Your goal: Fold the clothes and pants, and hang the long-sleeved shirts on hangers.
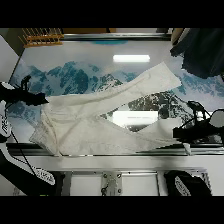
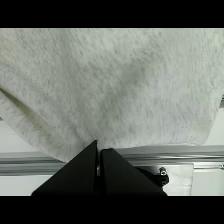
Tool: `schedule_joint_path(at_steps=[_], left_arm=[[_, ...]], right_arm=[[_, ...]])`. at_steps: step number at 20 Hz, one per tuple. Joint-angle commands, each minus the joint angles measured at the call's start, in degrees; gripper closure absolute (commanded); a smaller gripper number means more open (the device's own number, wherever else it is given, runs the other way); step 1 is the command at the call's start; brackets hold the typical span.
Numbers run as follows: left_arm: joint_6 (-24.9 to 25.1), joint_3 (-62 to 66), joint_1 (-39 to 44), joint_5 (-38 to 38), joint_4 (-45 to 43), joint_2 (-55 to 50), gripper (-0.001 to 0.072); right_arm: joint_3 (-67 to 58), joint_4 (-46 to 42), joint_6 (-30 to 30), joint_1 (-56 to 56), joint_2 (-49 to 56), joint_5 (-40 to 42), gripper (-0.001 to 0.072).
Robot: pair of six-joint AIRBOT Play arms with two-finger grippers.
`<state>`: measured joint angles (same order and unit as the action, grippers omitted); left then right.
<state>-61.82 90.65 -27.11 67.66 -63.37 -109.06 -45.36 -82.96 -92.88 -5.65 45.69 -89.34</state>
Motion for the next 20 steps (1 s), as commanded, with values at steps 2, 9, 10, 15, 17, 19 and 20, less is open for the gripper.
schedule_joint_path(at_steps=[2, 9, 10, 15, 17, 19, 20], left_arm=[[-4.76, 0.28, 0.09, -12.55, 0.39, 5.49, 0.0678], [-10.23, 0.26, 1.62, -23.3, 0.42, 9.2, 0.0209], [-10.23, 0.28, 1.86, -21.86, 0.37, 9.16, 0.0005], [-19.04, -1.25, -1.44, -13.0, -7.19, 15.58, 0.0029], [-21.99, -7.87, -4.17, -10.8, -13.49, 20.96, 0.0029], [-22.82, -18.8, -7.76, -9.81, -14.95, 27.08, 0.0029], [-22.8, -24.17, -9.35, -9.31, -14.95, 29.49, 0.0029]], right_arm=[[0.02, 0.26, -0.22, 0.02, -0.02, 0.13, 0.0692], [0.02, 0.72, -1.09, 0.04, 0.0, 1.03, 0.0692], [0.02, 0.68, -1.55, 0.02, -0.02, 1.01, 0.0692], [0.02, 2.21, -1.88, 0.02, -0.02, 0.98, 0.0692], [0.02, 2.16, -1.88, 0.02, -0.02, 1.03, 0.0692], [0.02, 2.19, -1.88, 0.04, -0.02, 1.68, 0.0692], [0.02, 2.19, -1.9, 0.02, -0.02, 2.12, 0.0692]])
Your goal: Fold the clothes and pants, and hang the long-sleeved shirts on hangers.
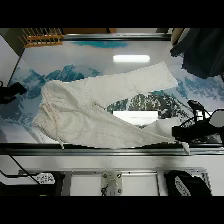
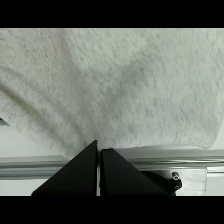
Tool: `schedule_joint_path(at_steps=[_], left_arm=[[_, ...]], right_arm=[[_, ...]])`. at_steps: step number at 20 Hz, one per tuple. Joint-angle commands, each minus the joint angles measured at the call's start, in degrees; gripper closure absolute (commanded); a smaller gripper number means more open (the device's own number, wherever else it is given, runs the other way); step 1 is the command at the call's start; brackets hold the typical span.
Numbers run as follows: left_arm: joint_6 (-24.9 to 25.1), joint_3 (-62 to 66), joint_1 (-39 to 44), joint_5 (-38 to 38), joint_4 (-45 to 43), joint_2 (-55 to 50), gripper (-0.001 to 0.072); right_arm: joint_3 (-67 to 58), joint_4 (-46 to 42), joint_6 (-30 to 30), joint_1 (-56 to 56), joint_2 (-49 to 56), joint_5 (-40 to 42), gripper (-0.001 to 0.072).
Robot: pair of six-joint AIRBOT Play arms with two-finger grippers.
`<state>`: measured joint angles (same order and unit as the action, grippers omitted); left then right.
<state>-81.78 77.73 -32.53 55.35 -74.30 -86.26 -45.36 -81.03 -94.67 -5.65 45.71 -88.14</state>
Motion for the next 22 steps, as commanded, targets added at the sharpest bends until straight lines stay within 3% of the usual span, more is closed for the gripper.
schedule_joint_path(at_steps=[1, 5, 7, 11, 16, 17, 18, 22], left_arm=[[-2.82, -16.52, -5.44, 3.04, -4.04, 8.83, 0.0029], [-2.56, -33.07, -9.99, -2.23, -0.42, 13.92, 0.0029], [0.85, -37.18, -10.32, -3.63, 3.96, 14.23, 0.003], [6.67, -41.29, -10.29, -7.45, 11.45, 13.9, 0.0029], [13.55, -41.0, -10.29, -5.62, 23.12, 8.46, 0.0035], [15.58, -40.33, -10.29, -4.28, 25.14, 7.58, 0.0165], [16.96, -39.54, -10.29, -3.28, 26.6, 7.06, 0.0241], [17.0, -36.54, -7.32, -2.69, 27.41, 6.73, 0.024]], right_arm=[[0.02, 0.31, -0.13, 0.02, -0.04, 1.25, 0.0692], [0.02, 0.28, -0.11, 0.02, -0.04, 1.25, 0.0692], [0.02, 0.5, -0.11, 0.02, -0.04, 1.25, 0.0692], [0.02, 1.79, -0.09, 0.02, -0.04, 1.25, 0.0691], [0.02, 1.79, -0.11, 0.04, -0.04, 1.11, 0.0692], [0.02, 1.79, -0.11, 0.02, -0.04, 1.11, 0.0692], [0.02, 1.77, -0.11, 0.04, -0.04, 1.14, 0.0692], [0.02, 1.77, -0.11, 0.02, -0.04, 1.27, 0.0691]])
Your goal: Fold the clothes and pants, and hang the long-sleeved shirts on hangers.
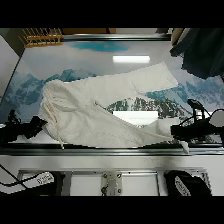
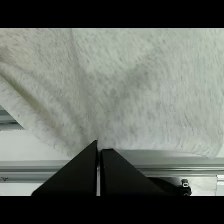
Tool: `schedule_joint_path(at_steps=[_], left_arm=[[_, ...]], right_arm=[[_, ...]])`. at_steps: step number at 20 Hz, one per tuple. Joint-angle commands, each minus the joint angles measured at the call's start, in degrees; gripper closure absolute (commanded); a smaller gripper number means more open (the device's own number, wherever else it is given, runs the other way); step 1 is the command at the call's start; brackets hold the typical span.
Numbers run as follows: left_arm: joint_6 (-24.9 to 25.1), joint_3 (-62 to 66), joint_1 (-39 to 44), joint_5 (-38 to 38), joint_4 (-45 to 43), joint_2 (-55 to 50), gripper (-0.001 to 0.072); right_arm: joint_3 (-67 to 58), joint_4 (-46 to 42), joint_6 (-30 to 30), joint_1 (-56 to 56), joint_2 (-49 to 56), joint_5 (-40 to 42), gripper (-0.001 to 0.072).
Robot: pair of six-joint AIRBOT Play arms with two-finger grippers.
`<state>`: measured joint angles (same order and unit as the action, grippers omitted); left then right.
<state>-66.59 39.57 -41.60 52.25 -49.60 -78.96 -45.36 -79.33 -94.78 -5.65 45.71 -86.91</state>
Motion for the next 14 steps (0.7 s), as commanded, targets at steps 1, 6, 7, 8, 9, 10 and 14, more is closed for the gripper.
schedule_joint_path(at_steps=[1, 6, 7, 8, 9, 10, 14], left_arm=[[1.81, 1.6, 3.45, -0.24, 2.6, -0.59, 0.024], [0.74, 4.24, 7.5, 0.66, 2.69, -0.57, 0.0678], [0.7, 6.32, 7.34, 2.97, 2.6, -0.28, 0.0678], [0.7, 8.2, 7.32, 5.16, 2.6, 0.5, 0.0678], [0.72, 10.12, 7.37, 7.41, 2.62, 1.86, 0.0678], [0.74, 11.47, 7.65, 9.07, 2.6, 3.34, 0.0678], [0.57, 12.55, 10.29, 8.96, -1.77, 9.46, 0.0678]], right_arm=[[0.02, 0.09, -0.02, 0.02, -0.04, 0.07, 0.0692], [-1.16, -0.7, 0.04, 0.02, -0.07, -4.2, 0.0692], [-2.58, -1.31, 0.02, 0.02, -0.09, -8.07, 0.0692], [-4.46, -1.7, -0.02, 0.02, -0.22, -12.92, 0.0692], [-6.23, -1.68, -1.09, 0.02, -0.68, -16.7, 0.0692], [-8.26, -1.75, -3.65, 0.02, -1.38, -18.93, 0.0692], [-17.27, -1.77, -8.7, 0.02, 2.27, -17.49, 0.0693]])
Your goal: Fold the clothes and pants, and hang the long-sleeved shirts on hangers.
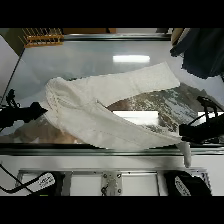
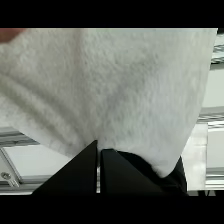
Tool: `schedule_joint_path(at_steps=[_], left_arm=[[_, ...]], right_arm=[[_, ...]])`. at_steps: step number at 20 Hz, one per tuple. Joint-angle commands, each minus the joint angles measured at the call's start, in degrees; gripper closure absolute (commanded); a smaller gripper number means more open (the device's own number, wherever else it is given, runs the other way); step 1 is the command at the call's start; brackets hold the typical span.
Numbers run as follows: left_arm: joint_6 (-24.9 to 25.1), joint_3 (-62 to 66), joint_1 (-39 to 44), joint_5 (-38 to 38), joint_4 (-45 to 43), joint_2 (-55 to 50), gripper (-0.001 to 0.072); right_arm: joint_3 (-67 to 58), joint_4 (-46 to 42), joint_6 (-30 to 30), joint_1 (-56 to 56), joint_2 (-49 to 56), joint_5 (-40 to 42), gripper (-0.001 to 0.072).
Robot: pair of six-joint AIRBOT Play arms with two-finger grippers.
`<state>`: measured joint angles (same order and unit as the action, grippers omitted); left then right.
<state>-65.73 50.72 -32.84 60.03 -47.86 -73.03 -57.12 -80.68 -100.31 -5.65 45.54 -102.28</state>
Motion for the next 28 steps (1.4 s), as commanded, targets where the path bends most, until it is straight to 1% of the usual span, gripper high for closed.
schedule_joint_path(at_steps=[1, 3, 4, 5, 8, 11, 12, 14, 16, 18, 20, 21, 22, 23, 24, 26, 28], left_arm=[[-0.76, 1.4, 2.27, 1.25, -5.95, 4.17, 0.0678], [-2.47, 1.4, 3.43, 1.46, -9.75, 4.37, 0.0678], [-3.19, 1.29, 3.74, 1.42, -10.8, 4.37, 0.0678], [-3.56, 1.29, 3.74, 1.44, -11.08, 4.35, 0.0678], [-3.89, 1.29, 3.67, 1.53, -11.04, 4.37, 0.0678], [-4.79, 1.29, 3.67, 2.84, -10.97, 4.37, 0.0678], [-4.79, 1.29, 3.67, 3.19, -10.97, 4.37, 0.0677], [-4.79, 1.29, 3.67, 3.78, -10.97, 4.37, 0.0677], [-4.79, 1.29, 3.67, 4.09, -10.99, 4.37, 0.0677], [-4.79, 1.29, 3.67, 4.31, -10.99, 4.37, 0.0677], [-4.79, 1.29, 3.67, 4.55, -10.97, 4.37, 0.0677], [-4.76, 1.27, 3.67, 4.48, -10.99, 4.35, 0.0678], [-4.79, 1.29, 3.72, 4.52, -10.86, 4.37, 0.0677], [-4.79, 1.29, 3.74, 4.5, -10.88, 4.37, 0.0678], [-4.79, 1.29, 3.72, 4.48, -10.93, 4.37, 0.0678], [-4.76, 1.29, 3.74, 4.52, -10.93, 4.37, 0.0677], [-4.76, 1.29, 3.74, 4.5, -10.93, 4.35, 0.0678]], right_arm=[[-7.58, -0.7, -3.15, 0.02, 6.12, -1.66, 0.0693], [-12.68, -0.66, -1.51, 0.04, 16.7, 0.66, 0.0693], [-16.24, -0.72, -0.26, 0.02, 23.06, 3.45, 0.0693], [-20.59, -0.7, 0.52, 0.02, 29.68, 7.23, 0.0693], [-36.0, -0.2, 0.39, 0.04, 46.75, 18.82, 0.0692], [-49.64, 1.4, -4.92, 0.0, 57.35, 28.3, 0.0679], [-52.39, 1.42, -4.9, 0.0, 58.9, 30.77, 0.0589], [-55.32, 1.36, -3.87, -0.24, 59.36, 34.47, -0.0008], [-56.37, 1.22, 0.98, -1.11, 57.42, 33.83, -0.0008], [-56.02, 0.2, 9.09, -1.92, 54.8, 27.96, -0.0006], [-52.89, -0.11, 19.39, -2.01, 52.13, 19.91, -0.0001], [-48.89, 1.51, 20.85, -1.88, 50.16, 19.85, 0.0005], [-44.39, 1.79, 23.1, -1.44, 48.24, 20.85, 0.0071], [-39.06, 1.49, 26.69, -0.57, 46.45, 21.46, 0.0238], [-34.14, 1.29, 29.0, 0.46, 45.29, 21.97, 0.0289], [-25.53, -1.2, 29.03, 2.8, 44.48, 23.45, 0.0289], [-20.13, -3.82, 27.78, 4.87, 44.57, 27.17, 0.0289]])
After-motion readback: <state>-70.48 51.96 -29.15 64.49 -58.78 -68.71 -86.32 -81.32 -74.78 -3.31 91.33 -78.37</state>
